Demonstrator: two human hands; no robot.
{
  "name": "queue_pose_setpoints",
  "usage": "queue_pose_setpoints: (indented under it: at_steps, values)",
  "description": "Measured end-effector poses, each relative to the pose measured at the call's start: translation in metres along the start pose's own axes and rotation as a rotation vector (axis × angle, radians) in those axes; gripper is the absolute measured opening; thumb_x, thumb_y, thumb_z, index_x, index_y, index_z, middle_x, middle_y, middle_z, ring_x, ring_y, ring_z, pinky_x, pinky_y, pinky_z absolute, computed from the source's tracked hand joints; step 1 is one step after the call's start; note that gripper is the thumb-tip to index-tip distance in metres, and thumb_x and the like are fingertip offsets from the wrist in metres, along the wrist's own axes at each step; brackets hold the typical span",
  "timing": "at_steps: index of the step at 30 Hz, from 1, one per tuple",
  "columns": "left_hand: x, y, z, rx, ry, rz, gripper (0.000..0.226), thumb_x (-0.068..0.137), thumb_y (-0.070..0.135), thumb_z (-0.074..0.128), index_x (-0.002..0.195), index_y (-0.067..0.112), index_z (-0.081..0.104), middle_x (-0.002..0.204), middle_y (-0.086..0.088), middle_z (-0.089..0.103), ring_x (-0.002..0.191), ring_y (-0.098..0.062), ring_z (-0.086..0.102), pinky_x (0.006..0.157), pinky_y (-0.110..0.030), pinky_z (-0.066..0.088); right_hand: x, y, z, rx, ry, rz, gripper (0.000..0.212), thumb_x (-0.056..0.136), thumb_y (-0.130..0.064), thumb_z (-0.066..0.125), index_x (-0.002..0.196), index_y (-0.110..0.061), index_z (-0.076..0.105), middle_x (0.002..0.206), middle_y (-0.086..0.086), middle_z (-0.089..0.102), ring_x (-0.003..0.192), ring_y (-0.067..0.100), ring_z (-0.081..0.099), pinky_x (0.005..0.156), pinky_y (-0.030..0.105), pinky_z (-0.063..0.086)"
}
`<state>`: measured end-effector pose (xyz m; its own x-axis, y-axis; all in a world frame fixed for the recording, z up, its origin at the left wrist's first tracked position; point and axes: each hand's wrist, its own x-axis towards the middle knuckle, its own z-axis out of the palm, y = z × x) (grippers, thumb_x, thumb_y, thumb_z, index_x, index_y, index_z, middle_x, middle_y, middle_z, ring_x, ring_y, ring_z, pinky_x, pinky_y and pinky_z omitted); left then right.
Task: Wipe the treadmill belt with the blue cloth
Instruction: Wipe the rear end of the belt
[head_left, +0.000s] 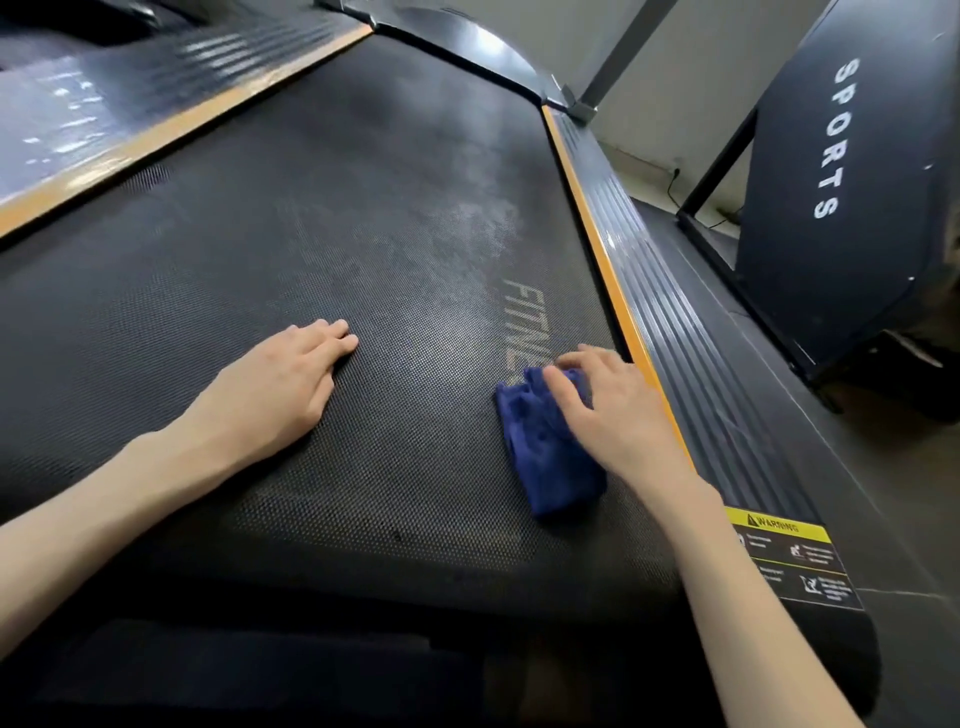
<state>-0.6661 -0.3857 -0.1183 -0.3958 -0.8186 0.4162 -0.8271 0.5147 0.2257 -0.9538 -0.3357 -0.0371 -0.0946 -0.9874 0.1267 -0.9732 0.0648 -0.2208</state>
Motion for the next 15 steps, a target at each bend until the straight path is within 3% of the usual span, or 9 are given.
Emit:
queue_pose_setpoints:
  at_steps: [2,5,8,11,13,15]
  values:
    - [0.000,-0.001,0.001,-0.004,-0.005,0.000,0.041,0.087,0.000,0.052,0.128,0.002,0.053,0.136,-0.015,0.050,0.126,-0.031,0.047,0.108,-0.036,0.023,0.001,-0.005,0.023,-0.049,-0.102,-0.036,0.052,0.096,-0.047,0.036,0.140,-0.020,0.040,0.154,0.004,0.025,0.142,0.022,0.017,0.116,0.036,0.013]
    - [0.000,-0.001,0.002,-0.001,-0.013,-0.013,0.044,0.084,-0.002,0.054,0.128,0.001,0.052,0.136,-0.015,0.049,0.127,-0.031,0.046,0.108,-0.036,0.023,-0.011,-0.027,0.053,-0.085,-0.046,-0.034,0.057,0.099,-0.042,0.032,0.148,-0.015,0.023,0.158,0.004,0.011,0.145,0.022,-0.001,0.117,0.034,-0.002]
    - [0.000,-0.001,0.003,0.004,-0.016,-0.019,0.045,0.083,-0.002,0.056,0.128,0.001,0.053,0.136,-0.015,0.050,0.126,-0.031,0.047,0.107,-0.037,0.024,-0.036,-0.053,0.062,0.012,0.015,-0.296,0.055,0.099,-0.035,0.034,0.146,-0.009,0.028,0.155,0.006,0.020,0.145,0.024,0.005,0.115,0.027,-0.005]
    - [0.000,-0.002,0.003,0.009,-0.024,-0.002,0.046,0.081,-0.004,0.059,0.127,0.000,0.053,0.134,-0.016,0.051,0.124,-0.033,0.048,0.106,-0.039,0.026,-0.039,-0.040,0.063,0.011,0.008,-0.576,0.050,0.091,-0.032,0.038,0.132,-0.007,0.051,0.145,0.016,0.039,0.138,0.035,0.029,0.115,0.036,0.019]
    - [0.000,-0.002,0.003,0.017,-0.013,0.003,0.043,0.083,-0.004,0.057,0.126,-0.001,0.054,0.133,-0.017,0.052,0.123,-0.033,0.049,0.105,-0.040,0.027,-0.002,-0.007,0.066,-0.052,0.096,-0.442,0.046,0.089,-0.031,0.042,0.126,-0.009,0.058,0.142,0.026,0.038,0.132,0.046,0.034,0.109,0.047,0.026]
    - [0.000,0.000,0.003,0.018,0.003,0.006,0.041,0.084,-0.003,0.053,0.125,-0.001,0.055,0.132,-0.017,0.053,0.122,-0.034,0.051,0.104,-0.040,0.027,0.042,0.019,0.052,-0.027,0.042,-0.123,0.043,0.096,-0.030,0.041,0.137,-0.016,0.047,0.153,0.024,0.016,0.141,0.043,0.014,0.115,0.042,0.015]
